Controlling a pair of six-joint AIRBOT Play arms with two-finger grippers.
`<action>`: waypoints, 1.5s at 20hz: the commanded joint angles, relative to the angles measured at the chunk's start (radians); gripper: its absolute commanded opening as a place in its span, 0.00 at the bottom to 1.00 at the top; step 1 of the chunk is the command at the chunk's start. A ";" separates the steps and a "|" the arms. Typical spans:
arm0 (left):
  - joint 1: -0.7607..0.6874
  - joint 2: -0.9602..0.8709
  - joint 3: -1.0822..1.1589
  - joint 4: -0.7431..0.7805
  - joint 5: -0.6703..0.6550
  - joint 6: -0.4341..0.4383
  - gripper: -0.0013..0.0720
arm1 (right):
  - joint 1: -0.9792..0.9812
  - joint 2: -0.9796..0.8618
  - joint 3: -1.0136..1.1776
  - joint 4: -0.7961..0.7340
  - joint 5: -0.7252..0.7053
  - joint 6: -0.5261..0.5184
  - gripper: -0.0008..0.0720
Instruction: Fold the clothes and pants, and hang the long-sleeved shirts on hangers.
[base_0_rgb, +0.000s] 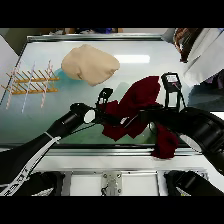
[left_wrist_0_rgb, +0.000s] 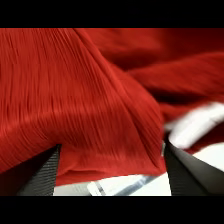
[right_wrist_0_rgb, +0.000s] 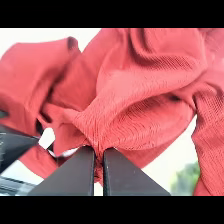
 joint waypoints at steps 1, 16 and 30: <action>0.035 -0.045 0.001 0.001 0.027 -0.018 0.96 | 0.000 0.005 0.034 0.009 0.002 0.000 0.05; 0.490 0.450 -0.174 -0.008 -0.018 0.144 0.61 | 0.002 -0.108 0.129 0.035 -0.031 0.120 0.05; 0.071 0.366 -0.251 -0.149 0.117 0.031 0.95 | 0.001 -0.117 0.129 0.035 -0.036 0.121 0.05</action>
